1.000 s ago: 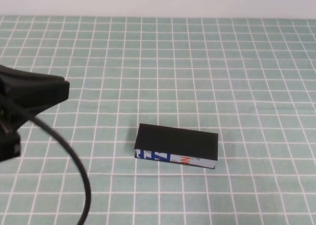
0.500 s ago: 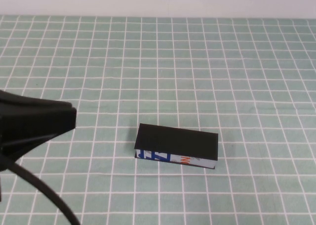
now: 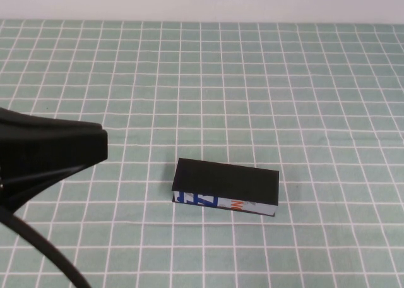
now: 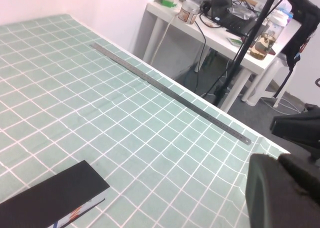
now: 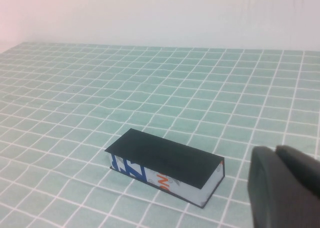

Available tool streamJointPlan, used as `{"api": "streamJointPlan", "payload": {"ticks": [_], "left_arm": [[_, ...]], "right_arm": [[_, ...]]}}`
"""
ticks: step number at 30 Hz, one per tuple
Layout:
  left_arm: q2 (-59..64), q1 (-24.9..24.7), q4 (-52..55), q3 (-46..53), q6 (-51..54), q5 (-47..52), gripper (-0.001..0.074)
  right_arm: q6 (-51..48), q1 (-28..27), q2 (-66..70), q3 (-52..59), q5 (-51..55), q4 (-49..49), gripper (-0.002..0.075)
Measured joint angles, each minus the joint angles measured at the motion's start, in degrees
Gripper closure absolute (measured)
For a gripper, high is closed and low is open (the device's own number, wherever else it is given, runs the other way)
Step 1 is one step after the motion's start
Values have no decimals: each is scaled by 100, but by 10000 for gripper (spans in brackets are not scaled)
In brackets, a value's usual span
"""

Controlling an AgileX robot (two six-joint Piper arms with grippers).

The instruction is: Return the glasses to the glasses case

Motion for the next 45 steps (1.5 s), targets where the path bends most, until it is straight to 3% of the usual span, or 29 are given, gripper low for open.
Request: {"api": "streamJointPlan", "payload": {"ticks": [11, 16, 22, 24, 27, 30, 33, 45], "left_arm": [[0, 0, 757, 32, -35, -520, 737], [-419, -85, 1351, 573, -35, -1848, 737], [-1905, -399, 2149, 1887, -208, -3698, 737], [-2415, -418, 2617, 2336, -617, -4205, 737], [-3054, -418, 3892, 3022, -2127, -4740, 737], [-3468, -393, 5346, 3658, -3669, -4769, 737], [-3808, -342, 6157, 4132, -4552, -4685, 737], [-4470, -342, 6781, 5443, -4869, -4651, 737]], "right_arm": [[0, 0, 0, 0, 0, 12, 739], [0, 0, 0, 0, 0, 24, 739], [0, 0, 0, 0, 0, 24, 739], [0, 0, 0, 0, 0, 24, 739], [0, 0, 0, 0, 0, 24, 739], [0, 0, 0, 0, 0, 24, 739], [0, 0, 0, 0, 0, 24, 739], [0, 0, 0, 0, 10, 24, 739]]}}
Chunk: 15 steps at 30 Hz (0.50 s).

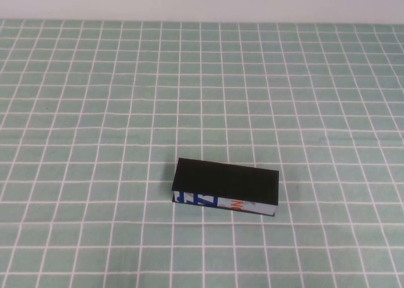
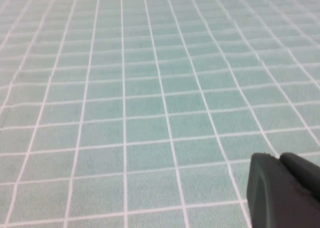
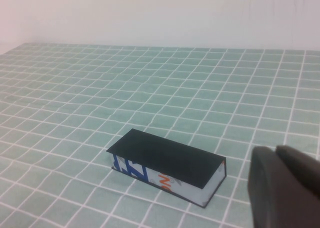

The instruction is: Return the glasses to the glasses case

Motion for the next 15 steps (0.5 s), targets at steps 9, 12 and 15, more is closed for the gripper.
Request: {"api": "streamJointPlan", "payload": {"ticks": [9, 12, 15], "left_arm": [[-13, 0, 24, 12, -72, 25, 737], [-13, 0, 24, 12, -72, 25, 737], [-13, 0, 24, 12, -80, 25, 737]], "right_arm": [[0, 0, 0, 0, 0, 12, 739], [0, 0, 0, 0, 0, 12, 739], [0, 0, 0, 0, 0, 12, 739]]}}
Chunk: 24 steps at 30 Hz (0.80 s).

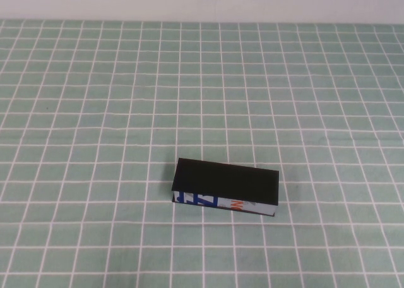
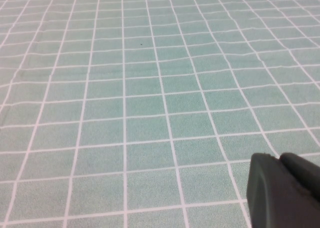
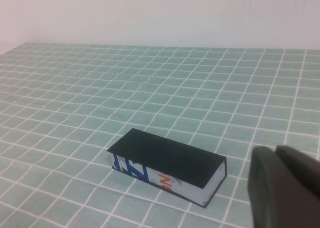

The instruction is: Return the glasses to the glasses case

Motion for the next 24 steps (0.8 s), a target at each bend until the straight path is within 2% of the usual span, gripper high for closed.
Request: {"api": "streamJointPlan", "payload": {"ticks": [24], "left_arm": [[0, 0, 0, 0, -12, 0, 737]], "right_arm": [[0, -24, -148, 9, 24, 0, 739]]}}
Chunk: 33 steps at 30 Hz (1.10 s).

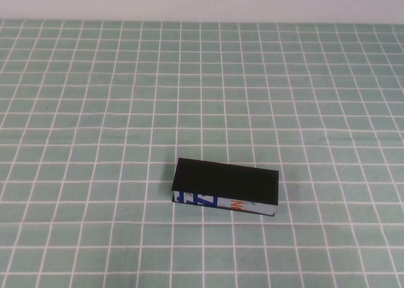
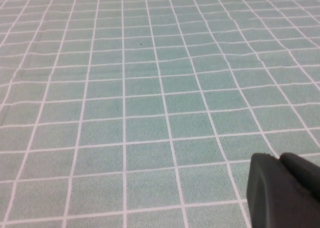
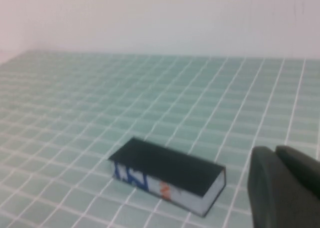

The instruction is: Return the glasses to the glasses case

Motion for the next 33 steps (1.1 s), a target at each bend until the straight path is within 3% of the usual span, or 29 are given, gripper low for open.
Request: {"api": "streamJointPlan", "payload": {"ticks": [4, 11, 15, 20, 33], "left_arm": [[-11, 0, 0, 0, 0, 0, 737], [-11, 0, 0, 0, 0, 0, 737], [-11, 0, 0, 0, 0, 0, 737], [-11, 0, 0, 0, 0, 0, 737], [-11, 0, 8, 0, 0, 0, 737]], "right_arm": [[0, -305, -125, 0, 14, -11, 739], [0, -1578, -146, 218, 115, -96, 739], [0, -2040, -146, 755, 77, -119, 739], [0, -2140, -146, 1576, -251, -391, 739], [535, -2140, -146, 1631, -413, -1264, 739]]}}
